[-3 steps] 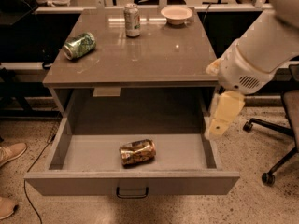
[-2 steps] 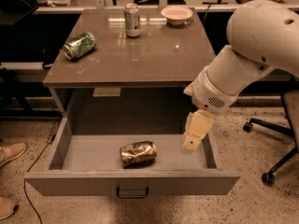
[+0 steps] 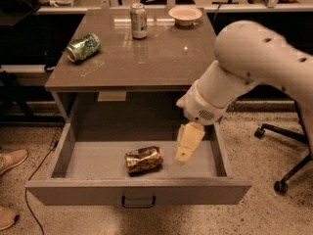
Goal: Pick orange can from top drawer and place on counter
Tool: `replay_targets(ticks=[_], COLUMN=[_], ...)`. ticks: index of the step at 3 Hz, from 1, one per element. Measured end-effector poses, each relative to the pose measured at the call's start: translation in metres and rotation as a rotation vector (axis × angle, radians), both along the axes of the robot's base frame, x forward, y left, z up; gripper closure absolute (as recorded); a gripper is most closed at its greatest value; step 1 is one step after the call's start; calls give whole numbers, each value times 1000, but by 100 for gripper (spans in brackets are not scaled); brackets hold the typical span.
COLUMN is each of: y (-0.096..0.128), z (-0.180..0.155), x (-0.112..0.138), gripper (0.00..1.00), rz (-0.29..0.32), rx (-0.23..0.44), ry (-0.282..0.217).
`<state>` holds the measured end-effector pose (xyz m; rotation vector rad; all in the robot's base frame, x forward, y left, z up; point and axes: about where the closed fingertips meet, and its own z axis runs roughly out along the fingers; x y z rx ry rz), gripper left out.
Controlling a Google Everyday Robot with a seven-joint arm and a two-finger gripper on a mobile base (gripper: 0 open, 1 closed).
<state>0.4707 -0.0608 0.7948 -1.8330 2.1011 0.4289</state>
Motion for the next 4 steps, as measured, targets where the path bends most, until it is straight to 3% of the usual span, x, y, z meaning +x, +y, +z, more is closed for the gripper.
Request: replay_targets(ticks=[2,4], y=[70,94], z=[-84,-131], x=[31,62], gripper=[0,0], rz=[19,-44], rx=[70,108], ry=[40,50])
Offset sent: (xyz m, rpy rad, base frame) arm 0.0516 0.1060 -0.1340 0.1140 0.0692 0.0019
